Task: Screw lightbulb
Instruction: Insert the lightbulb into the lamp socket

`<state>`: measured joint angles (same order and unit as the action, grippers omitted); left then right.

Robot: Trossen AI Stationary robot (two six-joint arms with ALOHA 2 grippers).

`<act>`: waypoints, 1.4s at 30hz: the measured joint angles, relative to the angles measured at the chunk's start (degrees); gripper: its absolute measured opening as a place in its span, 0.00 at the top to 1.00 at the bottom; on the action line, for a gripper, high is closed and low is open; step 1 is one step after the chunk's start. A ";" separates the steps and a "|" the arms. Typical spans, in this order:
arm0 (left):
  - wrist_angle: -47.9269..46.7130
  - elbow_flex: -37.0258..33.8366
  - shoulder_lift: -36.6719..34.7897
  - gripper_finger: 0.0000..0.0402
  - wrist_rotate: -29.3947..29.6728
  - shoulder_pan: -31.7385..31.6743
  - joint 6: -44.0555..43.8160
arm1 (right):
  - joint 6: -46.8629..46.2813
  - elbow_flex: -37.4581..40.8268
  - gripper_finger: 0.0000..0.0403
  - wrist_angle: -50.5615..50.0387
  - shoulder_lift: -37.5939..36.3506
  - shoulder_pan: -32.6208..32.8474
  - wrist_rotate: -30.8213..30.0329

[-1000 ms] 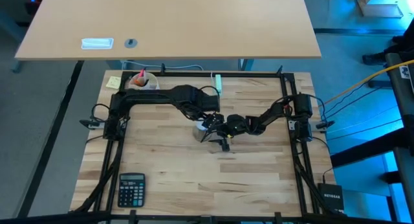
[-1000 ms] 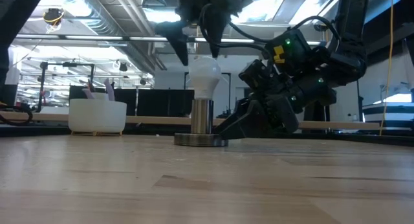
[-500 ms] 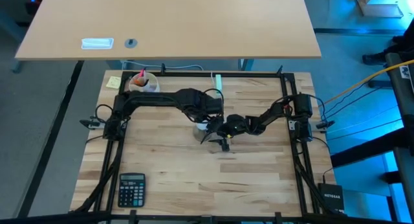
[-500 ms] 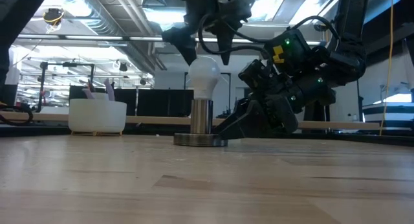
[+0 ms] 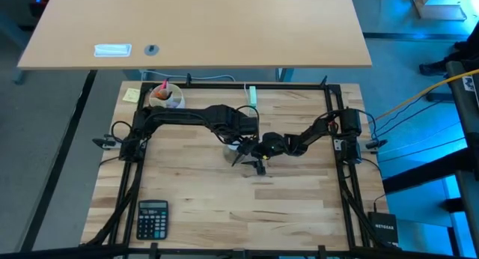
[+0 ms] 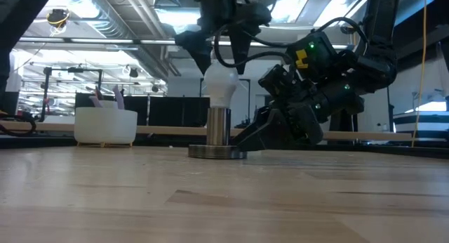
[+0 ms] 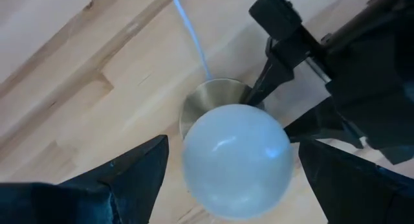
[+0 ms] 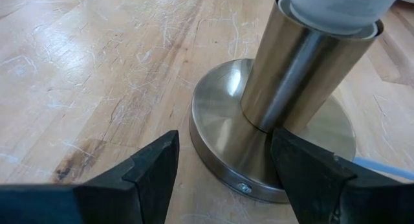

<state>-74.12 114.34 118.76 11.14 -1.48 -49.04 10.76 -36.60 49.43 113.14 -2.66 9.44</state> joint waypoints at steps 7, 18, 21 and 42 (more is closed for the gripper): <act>0.06 -0.26 1.18 0.17 0.00 0.00 1.31 | 0.01 0.00 0.38 0.01 0.00 0.00 -0.01; 0.00 -0.26 1.13 0.26 0.00 0.00 2.99 | 0.02 0.00 0.38 0.04 0.00 0.02 -0.01; 0.10 -0.26 1.13 0.31 0.02 0.00 5.26 | 0.01 0.00 0.38 0.04 0.00 0.01 -0.01; -0.33 -0.25 1.13 0.27 -0.30 0.01 81.57 | 0.02 -0.02 0.38 0.09 0.00 0.00 0.58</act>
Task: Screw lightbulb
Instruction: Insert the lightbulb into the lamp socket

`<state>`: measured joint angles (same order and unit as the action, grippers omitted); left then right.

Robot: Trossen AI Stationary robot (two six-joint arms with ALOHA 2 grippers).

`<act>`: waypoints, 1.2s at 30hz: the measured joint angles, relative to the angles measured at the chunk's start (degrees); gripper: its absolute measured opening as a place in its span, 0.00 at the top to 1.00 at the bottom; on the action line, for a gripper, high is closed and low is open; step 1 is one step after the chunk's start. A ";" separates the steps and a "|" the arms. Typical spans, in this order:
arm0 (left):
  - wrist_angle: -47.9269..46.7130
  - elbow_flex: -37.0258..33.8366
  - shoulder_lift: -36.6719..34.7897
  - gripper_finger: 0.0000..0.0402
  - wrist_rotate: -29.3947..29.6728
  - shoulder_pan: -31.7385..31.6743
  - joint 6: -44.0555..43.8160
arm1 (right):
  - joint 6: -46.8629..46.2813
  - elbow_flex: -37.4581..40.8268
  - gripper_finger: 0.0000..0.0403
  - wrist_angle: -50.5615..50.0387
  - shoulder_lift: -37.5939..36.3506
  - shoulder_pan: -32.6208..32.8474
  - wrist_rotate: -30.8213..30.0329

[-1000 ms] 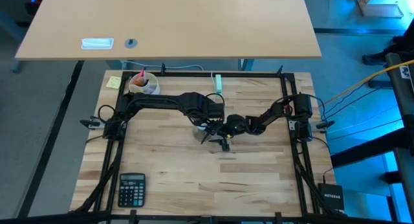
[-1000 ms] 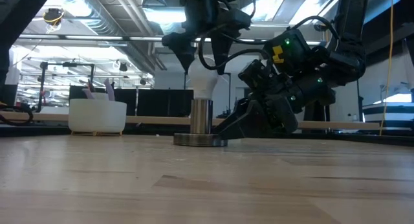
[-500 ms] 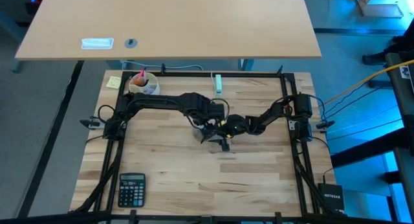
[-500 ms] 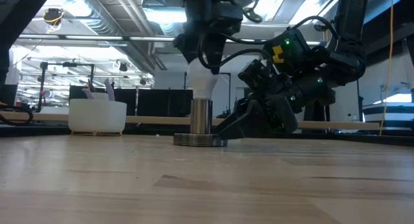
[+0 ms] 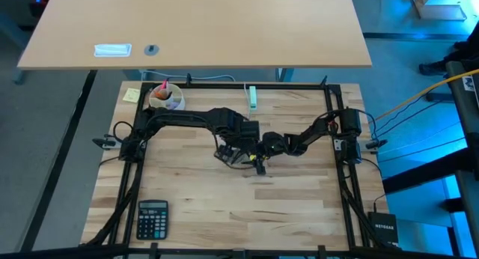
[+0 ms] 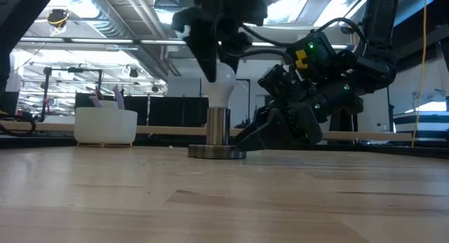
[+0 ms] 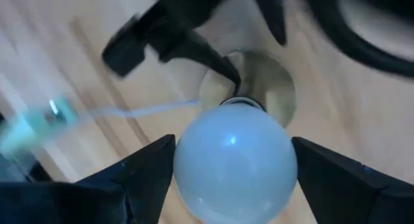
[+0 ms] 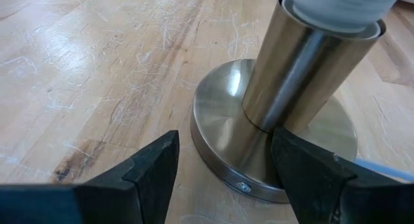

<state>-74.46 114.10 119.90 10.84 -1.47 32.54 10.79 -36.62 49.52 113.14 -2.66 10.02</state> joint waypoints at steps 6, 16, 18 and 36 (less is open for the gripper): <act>0.06 -0.01 0.00 0.27 0.30 -0.01 25.51 | 0.16 0.00 0.38 0.00 0.00 0.00 0.04; 0.33 0.00 0.00 0.27 0.48 0.13 41.12 | 0.20 0.00 0.38 0.00 0.00 0.00 0.07; 0.33 -0.01 0.00 0.27 0.54 0.41 38.98 | 0.22 0.00 0.38 0.00 0.00 0.00 0.07; 1.19 -0.01 -0.02 0.27 0.45 0.62 37.45 | 0.22 0.02 0.38 -0.01 0.00 0.01 0.07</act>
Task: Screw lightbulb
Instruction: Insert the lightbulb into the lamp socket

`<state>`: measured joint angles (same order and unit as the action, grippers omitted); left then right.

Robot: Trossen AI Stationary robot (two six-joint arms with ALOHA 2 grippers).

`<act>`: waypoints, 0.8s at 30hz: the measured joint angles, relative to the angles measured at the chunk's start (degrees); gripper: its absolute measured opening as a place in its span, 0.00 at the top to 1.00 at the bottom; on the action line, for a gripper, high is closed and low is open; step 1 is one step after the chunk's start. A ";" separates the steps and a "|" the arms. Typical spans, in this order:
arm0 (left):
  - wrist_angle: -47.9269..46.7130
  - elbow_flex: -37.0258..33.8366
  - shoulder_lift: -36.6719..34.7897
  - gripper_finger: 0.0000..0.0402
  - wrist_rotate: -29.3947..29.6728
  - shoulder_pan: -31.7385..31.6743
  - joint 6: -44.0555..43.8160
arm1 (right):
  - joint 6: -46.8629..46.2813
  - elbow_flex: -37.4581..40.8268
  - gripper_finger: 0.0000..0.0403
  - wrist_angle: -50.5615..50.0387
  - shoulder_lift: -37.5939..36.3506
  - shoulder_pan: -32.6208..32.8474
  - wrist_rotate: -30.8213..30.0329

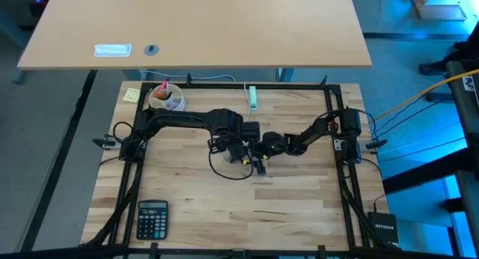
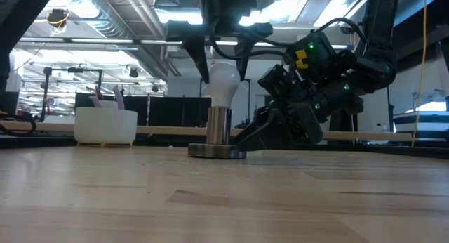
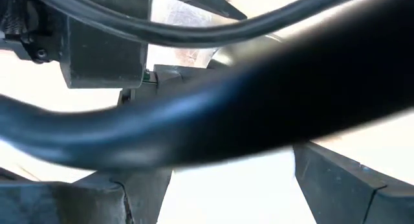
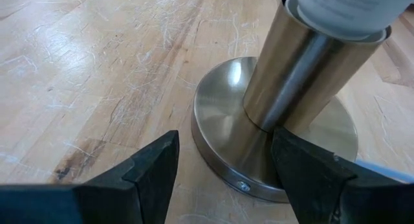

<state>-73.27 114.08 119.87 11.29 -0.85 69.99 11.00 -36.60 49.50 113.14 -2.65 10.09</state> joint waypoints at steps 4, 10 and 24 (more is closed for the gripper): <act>0.17 0.00 -0.02 0.27 0.00 0.21 -3.40 | 0.00 0.00 0.38 0.01 0.00 -0.01 0.00; 0.33 0.00 -0.02 0.27 0.00 0.41 -5.99 | 0.00 0.00 0.38 -0.01 0.00 0.01 0.01; -2.13 0.00 -0.02 0.27 -2.39 -1.36 -12.56 | 0.02 -0.02 0.38 0.01 0.00 0.00 0.02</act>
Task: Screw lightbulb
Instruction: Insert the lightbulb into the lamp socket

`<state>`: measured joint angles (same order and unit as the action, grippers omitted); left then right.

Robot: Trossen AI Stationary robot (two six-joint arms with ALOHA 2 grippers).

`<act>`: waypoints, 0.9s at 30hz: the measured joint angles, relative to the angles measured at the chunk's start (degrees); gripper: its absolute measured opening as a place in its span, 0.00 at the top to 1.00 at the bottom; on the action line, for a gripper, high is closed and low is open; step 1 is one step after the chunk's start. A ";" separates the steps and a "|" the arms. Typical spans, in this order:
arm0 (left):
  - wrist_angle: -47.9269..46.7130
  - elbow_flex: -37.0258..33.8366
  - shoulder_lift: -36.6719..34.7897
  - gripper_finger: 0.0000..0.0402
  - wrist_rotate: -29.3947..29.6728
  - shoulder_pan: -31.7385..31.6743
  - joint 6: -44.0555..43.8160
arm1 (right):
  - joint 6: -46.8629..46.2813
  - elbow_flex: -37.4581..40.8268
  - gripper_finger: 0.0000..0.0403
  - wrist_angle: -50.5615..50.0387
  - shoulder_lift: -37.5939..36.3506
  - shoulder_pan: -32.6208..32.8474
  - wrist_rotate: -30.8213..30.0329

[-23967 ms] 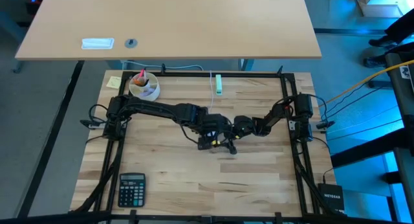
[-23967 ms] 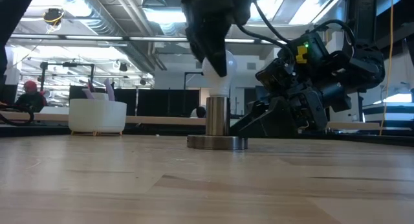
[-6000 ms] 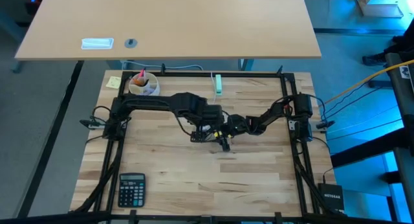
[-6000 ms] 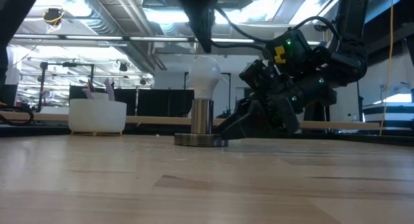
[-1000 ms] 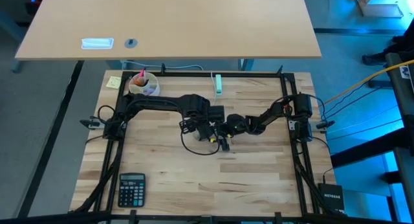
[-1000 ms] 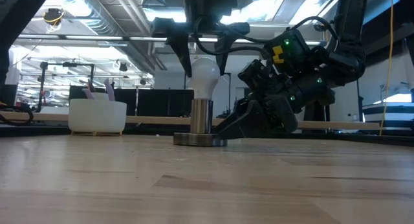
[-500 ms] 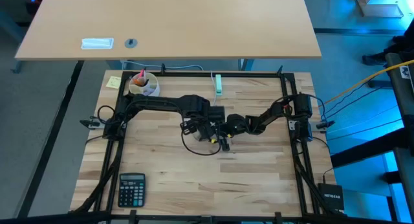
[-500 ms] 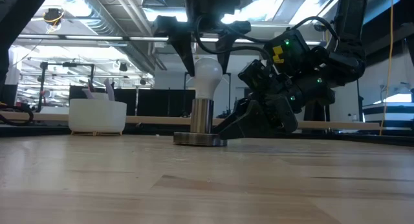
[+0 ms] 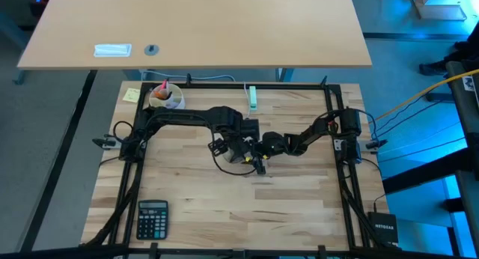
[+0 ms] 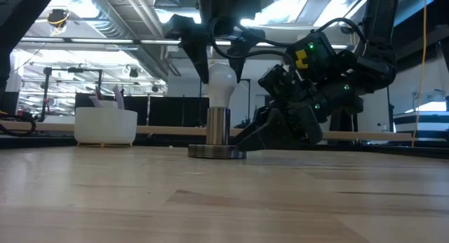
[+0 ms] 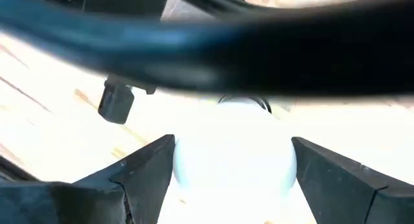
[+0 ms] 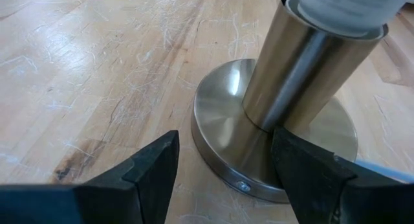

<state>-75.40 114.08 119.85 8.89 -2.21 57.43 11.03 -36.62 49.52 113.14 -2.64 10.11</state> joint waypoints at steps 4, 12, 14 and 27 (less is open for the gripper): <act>-0.18 0.02 0.00 0.27 -3.85 -0.98 -0.33 | 0.00 0.00 0.38 0.00 0.00 0.01 0.00; -2.02 0.07 -0.02 0.27 -6.63 -2.84 -3.09 | 0.74 0.00 0.38 0.02 0.00 -0.01 -0.02; -2.26 0.25 -0.02 0.27 -6.91 -3.30 -3.21 | 1.10 -0.02 0.38 0.03 0.00 -0.01 -0.04; -4.62 2.54 0.02 0.07 -11.53 -4.77 -2.71 | 1.29 -1.29 0.38 -1.78 0.02 -0.01 -0.04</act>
<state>-80.02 116.62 119.87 -2.63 -6.98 54.72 12.32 -37.91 47.74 113.16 -2.66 10.07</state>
